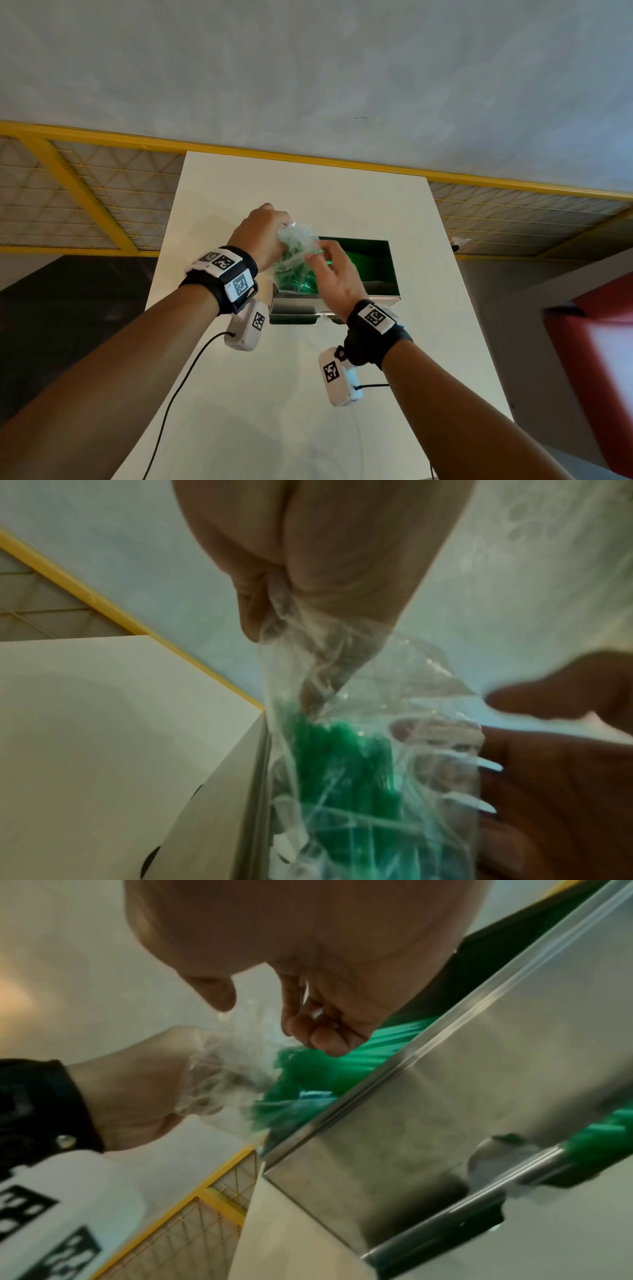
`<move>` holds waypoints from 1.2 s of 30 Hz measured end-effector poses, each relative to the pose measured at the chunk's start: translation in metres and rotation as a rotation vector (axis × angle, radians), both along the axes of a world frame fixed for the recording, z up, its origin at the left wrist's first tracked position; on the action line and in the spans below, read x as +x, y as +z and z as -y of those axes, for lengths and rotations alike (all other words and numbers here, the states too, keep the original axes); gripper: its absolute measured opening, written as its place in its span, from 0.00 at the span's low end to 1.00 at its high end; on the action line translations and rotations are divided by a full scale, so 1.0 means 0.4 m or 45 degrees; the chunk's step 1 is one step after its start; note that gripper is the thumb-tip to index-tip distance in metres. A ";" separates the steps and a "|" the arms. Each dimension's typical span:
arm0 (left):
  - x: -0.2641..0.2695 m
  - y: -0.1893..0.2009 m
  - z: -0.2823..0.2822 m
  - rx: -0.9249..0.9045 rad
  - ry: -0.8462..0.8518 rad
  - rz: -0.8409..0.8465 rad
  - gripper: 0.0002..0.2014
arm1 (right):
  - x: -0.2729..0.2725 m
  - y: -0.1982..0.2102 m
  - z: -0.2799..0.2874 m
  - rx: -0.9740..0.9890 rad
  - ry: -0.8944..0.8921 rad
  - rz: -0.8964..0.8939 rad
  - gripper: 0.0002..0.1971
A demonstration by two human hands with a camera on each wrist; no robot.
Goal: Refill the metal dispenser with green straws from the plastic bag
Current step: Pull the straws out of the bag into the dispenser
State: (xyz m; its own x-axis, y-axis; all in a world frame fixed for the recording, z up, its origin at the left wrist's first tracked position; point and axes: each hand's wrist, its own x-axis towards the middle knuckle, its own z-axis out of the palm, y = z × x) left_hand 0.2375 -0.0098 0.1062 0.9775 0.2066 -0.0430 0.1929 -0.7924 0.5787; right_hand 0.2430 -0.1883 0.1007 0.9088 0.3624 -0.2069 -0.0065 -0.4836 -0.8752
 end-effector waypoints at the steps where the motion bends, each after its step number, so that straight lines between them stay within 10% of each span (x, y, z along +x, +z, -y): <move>1: 0.000 0.001 -0.006 0.015 0.017 -0.004 0.12 | 0.009 -0.004 0.014 -0.001 -0.018 0.026 0.20; 12: -0.006 -0.016 -0.021 -0.028 0.108 -0.032 0.12 | 0.110 -0.066 0.067 -0.758 0.533 0.293 0.51; 36: -0.052 0.090 -0.100 -0.429 0.473 0.285 0.07 | 0.129 -0.073 0.058 -0.934 0.651 0.424 0.41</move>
